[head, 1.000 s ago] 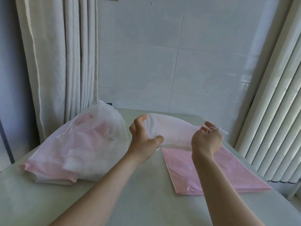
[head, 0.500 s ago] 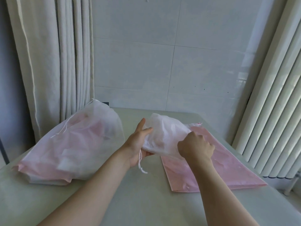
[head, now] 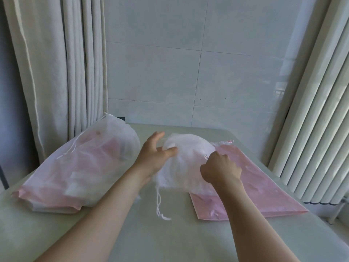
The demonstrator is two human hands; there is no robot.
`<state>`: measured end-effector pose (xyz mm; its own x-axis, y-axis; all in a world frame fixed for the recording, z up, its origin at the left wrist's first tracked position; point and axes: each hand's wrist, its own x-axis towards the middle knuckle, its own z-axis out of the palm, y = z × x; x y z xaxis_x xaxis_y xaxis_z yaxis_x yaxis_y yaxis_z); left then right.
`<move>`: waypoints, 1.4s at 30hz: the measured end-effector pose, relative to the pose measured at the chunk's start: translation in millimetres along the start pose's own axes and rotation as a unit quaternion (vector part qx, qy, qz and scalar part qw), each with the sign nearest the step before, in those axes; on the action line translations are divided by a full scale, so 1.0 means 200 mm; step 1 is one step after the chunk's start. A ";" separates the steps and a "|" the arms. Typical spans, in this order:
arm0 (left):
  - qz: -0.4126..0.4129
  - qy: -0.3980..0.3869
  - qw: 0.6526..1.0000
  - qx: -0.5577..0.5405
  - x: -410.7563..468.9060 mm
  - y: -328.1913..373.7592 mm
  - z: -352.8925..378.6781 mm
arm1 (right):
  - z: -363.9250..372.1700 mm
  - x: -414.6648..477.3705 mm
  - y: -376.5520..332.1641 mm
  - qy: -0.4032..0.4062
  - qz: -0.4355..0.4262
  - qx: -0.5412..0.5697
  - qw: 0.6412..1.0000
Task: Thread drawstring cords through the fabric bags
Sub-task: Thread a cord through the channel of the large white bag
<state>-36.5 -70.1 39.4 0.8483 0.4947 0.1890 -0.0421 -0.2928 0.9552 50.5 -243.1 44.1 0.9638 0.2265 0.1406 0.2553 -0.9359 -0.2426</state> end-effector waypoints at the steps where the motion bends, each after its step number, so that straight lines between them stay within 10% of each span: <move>1: -0.006 0.043 0.998 0.054 0.02 -0.03 -0.01 | 0.01 0.00 -0.01 0.002 -0.007 0.029 1.000; 13: -0.073 0.121 0.845 0.516 -0.07 0.01 -0.05 | 0.12 0.13 0.00 0.101 -0.027 0.262 0.959; 21: -0.102 0.000 0.845 0.525 -0.13 0.02 -0.04 | 0.07 0.15 -0.04 0.071 0.179 0.672 0.715; 30: -0.018 -0.022 0.866 0.499 -0.08 -0.07 -0.02 | 0.15 0.16 -0.02 0.125 0.028 0.368 0.921; 42: 0.030 0.099 0.959 0.263 -0.01 -0.10 -0.07 | 0.09 0.14 -0.01 0.262 0.026 0.425 0.866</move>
<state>-44.3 -53.8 23.7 0.7339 0.5946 0.3285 0.2288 -0.6717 0.7046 79.2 -228.9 30.9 0.8653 -0.1729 0.4705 0.3910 -0.3546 -0.8494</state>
